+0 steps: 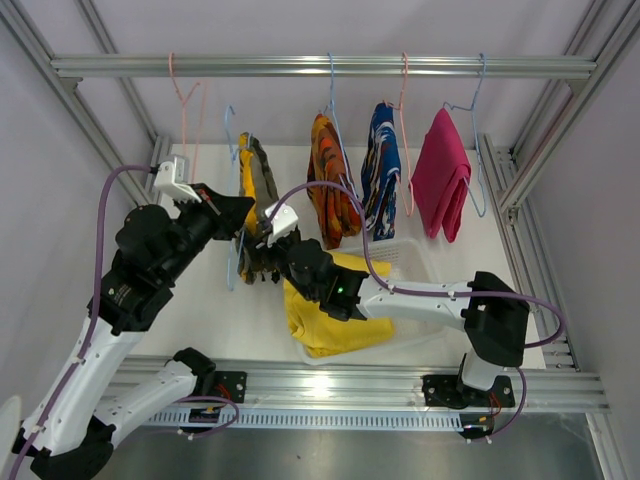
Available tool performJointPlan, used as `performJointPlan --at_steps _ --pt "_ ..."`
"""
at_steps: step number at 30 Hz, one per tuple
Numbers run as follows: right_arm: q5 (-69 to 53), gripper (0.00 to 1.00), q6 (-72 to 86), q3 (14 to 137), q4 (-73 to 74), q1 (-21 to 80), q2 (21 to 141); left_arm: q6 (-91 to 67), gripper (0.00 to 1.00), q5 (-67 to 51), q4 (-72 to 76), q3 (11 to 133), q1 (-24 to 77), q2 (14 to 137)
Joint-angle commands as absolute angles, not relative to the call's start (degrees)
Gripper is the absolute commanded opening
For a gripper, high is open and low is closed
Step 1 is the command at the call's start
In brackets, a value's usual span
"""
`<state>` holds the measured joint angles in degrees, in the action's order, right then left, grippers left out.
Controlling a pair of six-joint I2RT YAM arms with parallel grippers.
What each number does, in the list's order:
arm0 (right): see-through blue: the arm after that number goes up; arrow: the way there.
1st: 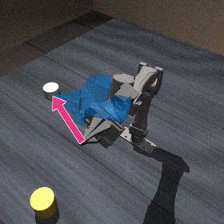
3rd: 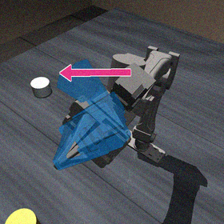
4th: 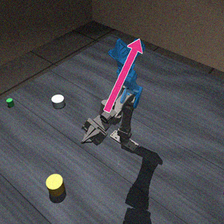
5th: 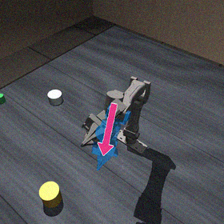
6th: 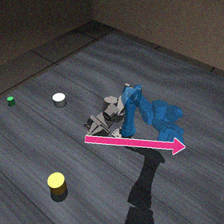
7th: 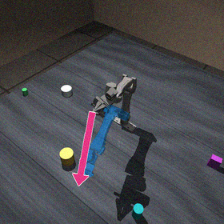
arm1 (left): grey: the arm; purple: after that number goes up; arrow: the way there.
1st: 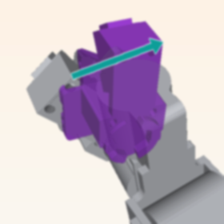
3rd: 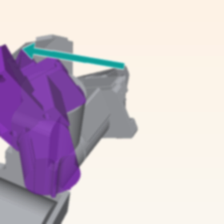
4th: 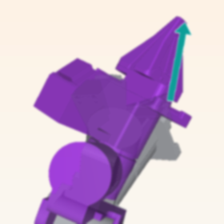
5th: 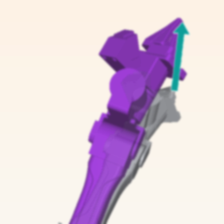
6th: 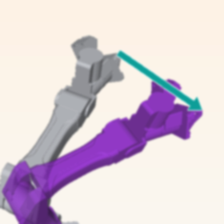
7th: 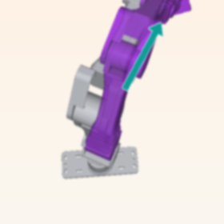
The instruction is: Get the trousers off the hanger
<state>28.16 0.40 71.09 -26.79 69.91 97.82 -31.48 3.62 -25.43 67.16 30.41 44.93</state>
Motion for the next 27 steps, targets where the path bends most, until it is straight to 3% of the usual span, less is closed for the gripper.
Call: performJointPlan --at_steps 1,18,27 --pt "28.12 0.7 0.26 72.69 -26.46 69.79 96.68 -28.39 0.01 5.36 -12.92 68.73 30.41 42.63" --pt "27.51 0.71 0.26 69.52 -25.49 70.14 92.11 -28.04 0.0 5.8 -13.01 68.55 29.62 42.98" --pt "28.12 0.71 -2.46 73.12 -25.4 68.91 95.62 -28.3 0.01 5.27 -13.01 68.47 29.62 42.89"
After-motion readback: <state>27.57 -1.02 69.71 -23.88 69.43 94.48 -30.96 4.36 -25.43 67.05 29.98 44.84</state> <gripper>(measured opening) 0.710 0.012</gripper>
